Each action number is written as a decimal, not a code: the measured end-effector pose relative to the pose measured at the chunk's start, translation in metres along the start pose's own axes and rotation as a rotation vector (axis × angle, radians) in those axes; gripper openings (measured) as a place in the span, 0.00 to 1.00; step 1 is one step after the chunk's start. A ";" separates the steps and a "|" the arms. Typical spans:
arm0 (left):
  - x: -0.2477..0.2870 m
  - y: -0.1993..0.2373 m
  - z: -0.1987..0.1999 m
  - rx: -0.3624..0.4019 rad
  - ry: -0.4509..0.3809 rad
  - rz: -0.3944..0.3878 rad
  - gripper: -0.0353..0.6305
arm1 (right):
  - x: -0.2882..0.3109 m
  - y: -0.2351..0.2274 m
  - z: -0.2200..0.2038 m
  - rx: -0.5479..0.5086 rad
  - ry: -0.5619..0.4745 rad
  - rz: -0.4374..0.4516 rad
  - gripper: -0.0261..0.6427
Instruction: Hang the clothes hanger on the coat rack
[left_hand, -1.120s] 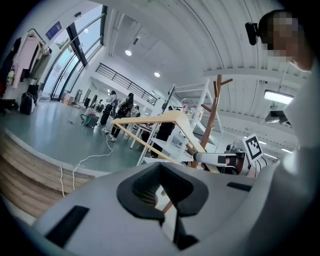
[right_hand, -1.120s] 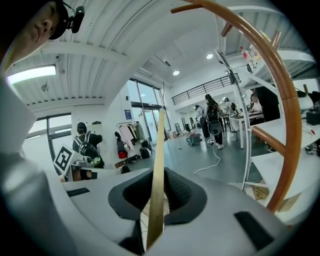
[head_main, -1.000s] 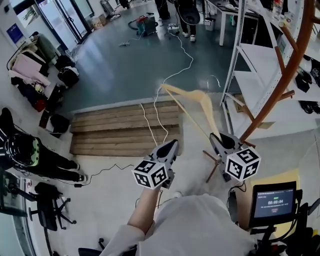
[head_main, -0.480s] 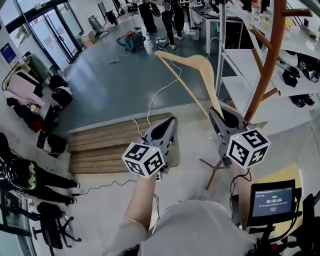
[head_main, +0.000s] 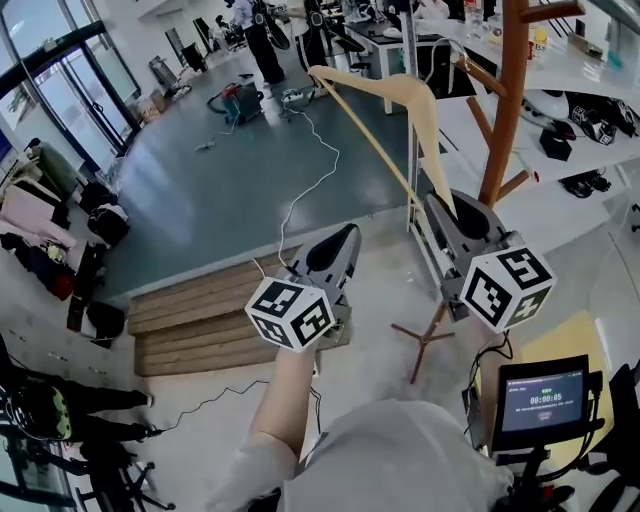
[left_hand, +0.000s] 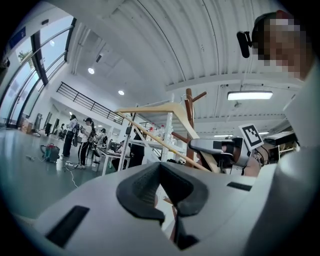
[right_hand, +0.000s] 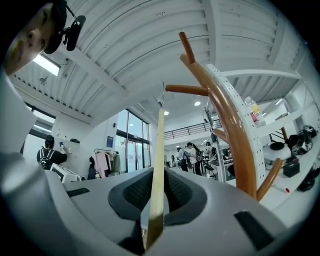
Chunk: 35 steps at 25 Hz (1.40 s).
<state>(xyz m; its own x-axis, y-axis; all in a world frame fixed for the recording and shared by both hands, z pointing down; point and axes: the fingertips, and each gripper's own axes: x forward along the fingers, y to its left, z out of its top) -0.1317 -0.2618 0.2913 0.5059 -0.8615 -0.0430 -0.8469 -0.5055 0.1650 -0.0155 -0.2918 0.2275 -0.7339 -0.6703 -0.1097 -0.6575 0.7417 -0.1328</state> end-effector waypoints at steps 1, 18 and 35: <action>0.003 -0.002 -0.001 0.000 0.002 -0.009 0.06 | -0.001 -0.003 0.001 0.000 -0.001 -0.011 0.13; 0.033 -0.025 -0.023 -0.016 0.039 -0.088 0.06 | -0.019 -0.038 -0.024 0.040 0.046 -0.096 0.13; 0.069 -0.061 -0.041 -0.043 0.054 -0.186 0.06 | -0.050 -0.082 -0.041 -0.002 0.104 -0.222 0.13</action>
<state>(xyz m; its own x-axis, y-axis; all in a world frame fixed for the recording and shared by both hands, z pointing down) -0.0385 -0.2882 0.3184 0.6621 -0.7490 -0.0243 -0.7307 -0.6525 0.2007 0.0680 -0.3184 0.2843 -0.5852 -0.8105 0.0242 -0.8047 0.5768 -0.1407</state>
